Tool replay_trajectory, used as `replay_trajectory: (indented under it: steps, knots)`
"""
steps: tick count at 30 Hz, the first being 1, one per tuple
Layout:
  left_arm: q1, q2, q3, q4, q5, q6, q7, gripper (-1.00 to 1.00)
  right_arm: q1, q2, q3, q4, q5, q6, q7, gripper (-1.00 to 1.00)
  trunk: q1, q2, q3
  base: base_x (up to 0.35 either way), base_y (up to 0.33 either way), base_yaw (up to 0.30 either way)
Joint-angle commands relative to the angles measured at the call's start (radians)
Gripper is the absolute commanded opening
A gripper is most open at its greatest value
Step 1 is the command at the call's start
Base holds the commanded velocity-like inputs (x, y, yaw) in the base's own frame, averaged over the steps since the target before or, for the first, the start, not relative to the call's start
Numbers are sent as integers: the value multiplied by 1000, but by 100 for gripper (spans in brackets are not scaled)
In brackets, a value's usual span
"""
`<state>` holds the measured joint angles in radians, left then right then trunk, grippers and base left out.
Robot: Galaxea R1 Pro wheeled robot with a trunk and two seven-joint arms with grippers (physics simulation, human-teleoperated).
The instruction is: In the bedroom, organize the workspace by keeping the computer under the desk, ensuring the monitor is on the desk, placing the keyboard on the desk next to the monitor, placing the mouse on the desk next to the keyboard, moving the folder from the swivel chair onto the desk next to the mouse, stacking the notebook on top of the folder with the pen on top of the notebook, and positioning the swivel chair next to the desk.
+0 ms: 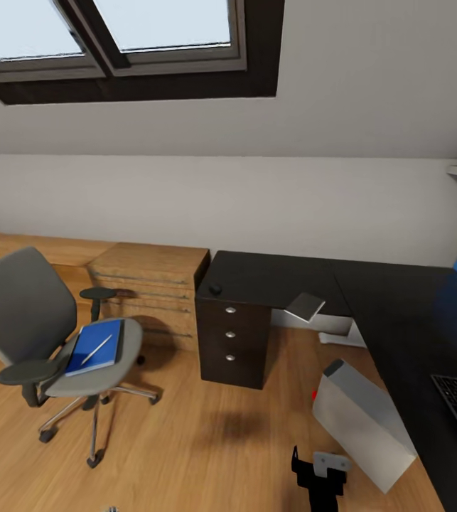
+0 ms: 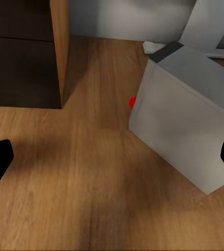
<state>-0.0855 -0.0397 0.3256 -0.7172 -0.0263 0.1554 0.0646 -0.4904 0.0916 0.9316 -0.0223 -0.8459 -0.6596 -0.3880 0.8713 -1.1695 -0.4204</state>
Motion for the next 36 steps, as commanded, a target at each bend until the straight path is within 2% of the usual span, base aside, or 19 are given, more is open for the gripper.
replay_trajectory:
  steps: [1, 8, 14, 19, 20, 24, 25, 33, 34, 35, 36]
  knots:
    - [0, -1, 1, -2, -3, 6, 0, 100, 0, 0, 8, -1, -3, 0, -8, 100, 0, -1, -1, 238, 1, 0]
    - [0, 0, -5, -2, -3, 6, 0, 100, 0, -1, 5, -5, -1, -2, -8, 100, 0, -1, -1, 296, 0, 0]
    - [0, 0, -6, -2, -2, 6, 0, 100, -8, -17, 1, -92, -2, 9, -18, 100, 0, -1, -1, 323, 0, 0]
    - [0, 0, -7, -2, -1, 6, 1, 100, -62, -30, 0, -159, -2, 65, -69, 100, 0, -1, -1, 196, 0, 0]
    - [0, 0, -7, -2, -1, 6, 1, 100, -98, -36, 0, -174, -2, 101, -91, 100, 0, -1, -1, 77, 0, 0]
    - [0, 0, -7, -2, -1, 6, 1, 100, -163, -54, -1, -208, -3, 183, -121, 100, 0, -1, -1, 46, 0, 0]
    - [0, 0, -7, -2, -1, 6, 1, 100, -185, -64, -2, -233, -3, 223, -130, 100, 0, -1, -1, 20, 0, 0]
    - [0, 0, -7, -2, -1, 6, 1, 100, -218, -113, -6, -413, -4, 398, -154, 100, 0, -1, -1, 8, 0, 0]
    - [0, 0, -7, -2, -1, 6, 1, 100, -223, -127, -14, -505, -4, 496, -173, 100, 0, -1, -1, 2, 0, 0]
    - [0, -1, -8, -2, -1, 0, 1, 100, -237, -137, -62, -627, -4, 664, -205, 100, 0, -1, -1, 0, 0, 0]
    - [0, -1, -8, -2, -1, -10, 1, 100, -243, -139, -106, -676, -4, 753, -217, 100, 0, -1, -1, 0, 0, 0]
